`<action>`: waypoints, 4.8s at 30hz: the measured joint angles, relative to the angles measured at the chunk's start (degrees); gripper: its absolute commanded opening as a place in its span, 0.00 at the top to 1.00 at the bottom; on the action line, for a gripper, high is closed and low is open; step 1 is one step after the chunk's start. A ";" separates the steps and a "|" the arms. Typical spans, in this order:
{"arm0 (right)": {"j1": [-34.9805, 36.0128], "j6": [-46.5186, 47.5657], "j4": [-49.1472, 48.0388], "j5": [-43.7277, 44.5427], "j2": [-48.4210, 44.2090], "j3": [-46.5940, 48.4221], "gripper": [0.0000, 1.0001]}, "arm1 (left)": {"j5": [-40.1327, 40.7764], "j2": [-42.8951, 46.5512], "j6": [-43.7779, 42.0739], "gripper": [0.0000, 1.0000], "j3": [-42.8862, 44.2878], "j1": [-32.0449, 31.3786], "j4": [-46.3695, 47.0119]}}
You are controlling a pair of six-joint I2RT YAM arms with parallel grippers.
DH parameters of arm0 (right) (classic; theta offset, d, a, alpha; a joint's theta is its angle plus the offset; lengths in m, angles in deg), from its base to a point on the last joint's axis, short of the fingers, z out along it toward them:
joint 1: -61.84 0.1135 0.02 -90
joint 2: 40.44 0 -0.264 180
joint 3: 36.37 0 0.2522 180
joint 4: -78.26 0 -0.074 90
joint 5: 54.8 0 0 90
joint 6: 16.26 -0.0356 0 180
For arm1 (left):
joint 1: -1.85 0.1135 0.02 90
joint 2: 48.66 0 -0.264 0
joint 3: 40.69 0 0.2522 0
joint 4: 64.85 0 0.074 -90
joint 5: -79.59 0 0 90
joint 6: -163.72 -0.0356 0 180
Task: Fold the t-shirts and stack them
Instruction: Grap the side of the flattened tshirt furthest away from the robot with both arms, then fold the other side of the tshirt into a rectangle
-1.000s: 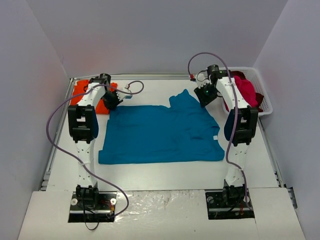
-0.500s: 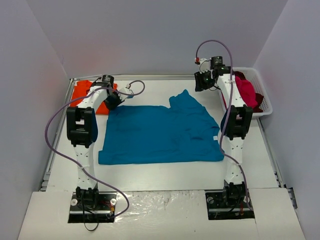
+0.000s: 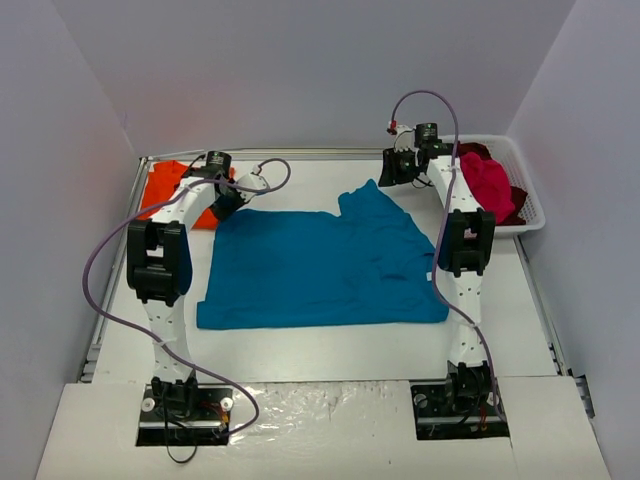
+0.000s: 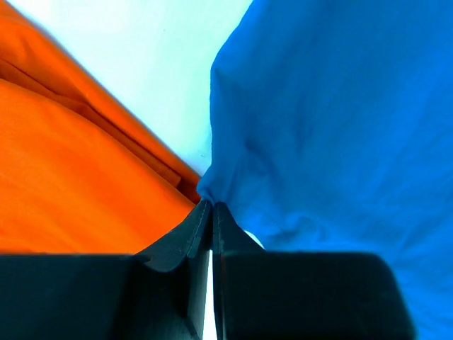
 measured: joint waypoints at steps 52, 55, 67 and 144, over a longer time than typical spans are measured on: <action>3.30 -2.56 -11.02 4.24 8.15 1.84 1.00 | 2.29 0.00 2.29 0.98 -2.12 -1.25 0.72; 3.30 -2.58 -11.02 4.48 8.20 1.90 1.00 | 2.27 0.00 2.34 0.98 -2.69 -1.25 0.81; 2.82 -1.42 -10.05 6.43 3.87 -4.11 1.00 | 3.58 0.00 4.00 0.98 -2.86 -1.25 0.87; 1.75 9.97 6.60 7.91 -53.11 -63.60 1.00 | -0.94 33.29 3.65 0.98 -38.88 1.03 6.54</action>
